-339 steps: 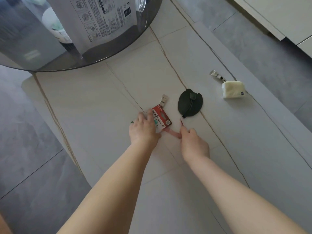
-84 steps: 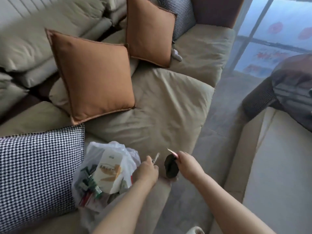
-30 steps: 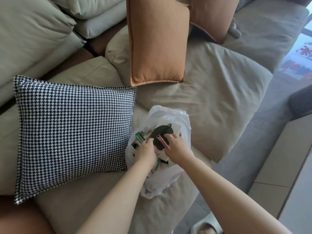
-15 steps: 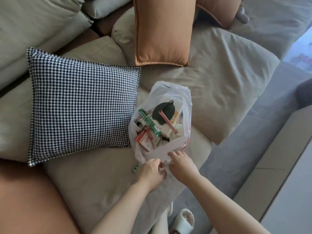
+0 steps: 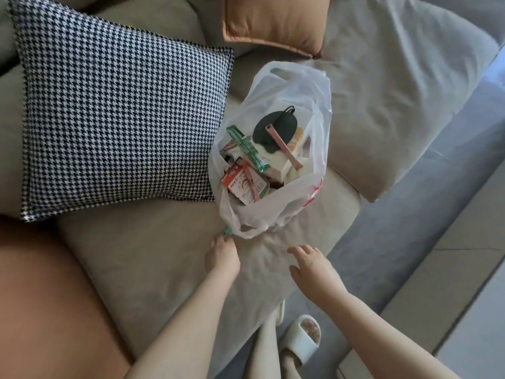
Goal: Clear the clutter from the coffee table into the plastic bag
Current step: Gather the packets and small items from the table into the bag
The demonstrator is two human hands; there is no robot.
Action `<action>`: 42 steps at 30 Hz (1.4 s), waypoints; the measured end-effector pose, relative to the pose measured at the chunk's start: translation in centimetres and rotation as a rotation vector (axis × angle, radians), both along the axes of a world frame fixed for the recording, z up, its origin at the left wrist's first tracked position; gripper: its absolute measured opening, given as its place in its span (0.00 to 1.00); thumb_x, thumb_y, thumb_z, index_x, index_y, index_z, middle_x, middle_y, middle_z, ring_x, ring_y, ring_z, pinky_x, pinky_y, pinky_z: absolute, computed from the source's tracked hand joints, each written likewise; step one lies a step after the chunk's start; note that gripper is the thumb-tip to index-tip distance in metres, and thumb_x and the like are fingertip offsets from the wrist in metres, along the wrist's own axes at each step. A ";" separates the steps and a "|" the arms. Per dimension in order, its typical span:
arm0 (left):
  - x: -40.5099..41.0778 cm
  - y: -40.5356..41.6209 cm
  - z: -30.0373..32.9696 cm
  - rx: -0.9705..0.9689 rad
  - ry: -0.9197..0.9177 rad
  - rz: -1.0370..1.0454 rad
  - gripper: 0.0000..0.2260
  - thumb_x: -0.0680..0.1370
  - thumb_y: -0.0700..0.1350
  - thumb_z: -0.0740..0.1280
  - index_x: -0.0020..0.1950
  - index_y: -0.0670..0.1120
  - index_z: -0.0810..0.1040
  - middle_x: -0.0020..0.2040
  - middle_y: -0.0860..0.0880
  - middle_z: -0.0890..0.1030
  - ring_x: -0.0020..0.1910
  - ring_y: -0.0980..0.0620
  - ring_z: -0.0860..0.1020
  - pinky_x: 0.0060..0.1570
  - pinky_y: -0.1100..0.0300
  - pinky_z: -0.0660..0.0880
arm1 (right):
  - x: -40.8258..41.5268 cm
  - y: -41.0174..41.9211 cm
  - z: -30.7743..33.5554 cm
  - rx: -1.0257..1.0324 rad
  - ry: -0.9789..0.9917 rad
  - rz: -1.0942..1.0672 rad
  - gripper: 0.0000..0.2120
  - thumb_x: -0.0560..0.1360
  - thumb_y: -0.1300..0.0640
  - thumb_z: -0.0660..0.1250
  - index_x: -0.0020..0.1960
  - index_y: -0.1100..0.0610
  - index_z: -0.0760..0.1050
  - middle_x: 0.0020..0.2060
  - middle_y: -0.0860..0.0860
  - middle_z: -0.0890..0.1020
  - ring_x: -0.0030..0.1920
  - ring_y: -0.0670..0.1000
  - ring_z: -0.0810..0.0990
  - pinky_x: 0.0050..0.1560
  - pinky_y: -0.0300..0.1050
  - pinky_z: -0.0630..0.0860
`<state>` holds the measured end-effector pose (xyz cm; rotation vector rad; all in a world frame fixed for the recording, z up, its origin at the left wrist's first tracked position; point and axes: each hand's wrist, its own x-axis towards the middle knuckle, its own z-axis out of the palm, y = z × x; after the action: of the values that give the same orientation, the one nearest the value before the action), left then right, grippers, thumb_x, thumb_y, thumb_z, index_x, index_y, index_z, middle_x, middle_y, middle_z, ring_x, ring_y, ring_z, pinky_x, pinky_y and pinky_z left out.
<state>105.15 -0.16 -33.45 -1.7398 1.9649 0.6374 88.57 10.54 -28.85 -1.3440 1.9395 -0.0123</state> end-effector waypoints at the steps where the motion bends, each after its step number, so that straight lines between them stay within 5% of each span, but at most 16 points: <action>1: -0.2 -0.2 -0.8 -0.012 0.004 0.000 0.22 0.79 0.37 0.56 0.74 0.44 0.63 0.71 0.46 0.67 0.70 0.46 0.66 0.65 0.54 0.67 | 0.0 0.1 -0.5 -0.002 -0.001 -0.016 0.20 0.80 0.55 0.57 0.71 0.52 0.65 0.67 0.49 0.71 0.67 0.54 0.68 0.64 0.47 0.68; 7: -1.2 -1.2 -3.3 -0.080 -0.078 0.021 0.19 0.81 0.39 0.56 0.72 0.43 0.63 0.70 0.45 0.66 0.70 0.47 0.64 0.67 0.57 0.62 | 0.0 -0.2 -2.0 -0.033 -0.013 -0.037 0.19 0.80 0.53 0.57 0.70 0.53 0.66 0.66 0.50 0.72 0.66 0.54 0.69 0.63 0.48 0.69; 13: -0.7 -1.0 -3.2 -0.028 -0.051 0.131 0.14 0.80 0.42 0.61 0.65 0.44 0.70 0.64 0.43 0.72 0.64 0.44 0.71 0.59 0.53 0.70 | 0.7 -1.7 -1.8 -0.017 -0.025 -0.009 0.18 0.80 0.53 0.57 0.70 0.54 0.66 0.66 0.52 0.72 0.65 0.56 0.69 0.63 0.49 0.69; 22: -0.3 -1.0 5.7 -0.095 0.106 0.412 0.13 0.77 0.45 0.64 0.61 0.44 0.74 0.60 0.42 0.74 0.60 0.41 0.74 0.51 0.52 0.73 | 0.4 -4.6 4.2 -0.029 0.002 0.030 0.18 0.80 0.52 0.58 0.69 0.54 0.67 0.65 0.51 0.73 0.65 0.56 0.69 0.63 0.49 0.70; 31: -7.5 -7.7 9.8 -0.110 0.340 0.035 0.16 0.79 0.45 0.65 0.66 0.46 0.72 0.65 0.46 0.75 0.63 0.48 0.73 0.62 0.56 0.71 | -3.0 -10.4 7.7 -0.195 0.184 0.139 0.22 0.77 0.60 0.61 0.70 0.54 0.66 0.67 0.50 0.71 0.68 0.55 0.67 0.66 0.46 0.66; 36: -8.1 -6.4 7.9 0.044 0.173 -0.339 0.27 0.79 0.58 0.61 0.75 0.48 0.63 0.72 0.47 0.68 0.72 0.49 0.64 0.70 0.58 0.58 | -4.8 -10.8 5.0 -0.288 0.362 0.337 0.27 0.46 0.57 0.79 0.46 0.54 0.82 0.45 0.50 0.84 0.52 0.54 0.82 0.46 0.43 0.79; 39: -7.8 -5.2 6.9 0.098 0.063 -0.394 0.32 0.77 0.62 0.61 0.76 0.48 0.57 0.75 0.48 0.63 0.76 0.49 0.56 0.73 0.52 0.54 | -5.5 -10.8 3.9 -0.309 0.470 0.469 0.31 0.43 0.56 0.77 0.48 0.57 0.83 0.40 0.50 0.84 0.50 0.54 0.83 0.51 0.45 0.76; 42: -7.7 -4.7 6.9 0.057 0.032 -0.373 0.24 0.80 0.52 0.62 0.73 0.47 0.62 0.71 0.47 0.68 0.72 0.46 0.65 0.69 0.53 0.61 | -5.6 -10.7 4.1 -0.370 0.532 0.485 0.16 0.47 0.62 0.75 0.34 0.53 0.80 0.29 0.48 0.81 0.42 0.54 0.83 0.49 0.45 0.75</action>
<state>97.43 -4.91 -26.60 -1.2862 2.1919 0.5835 82.93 -0.12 -24.73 -2.2194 2.0346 0.2569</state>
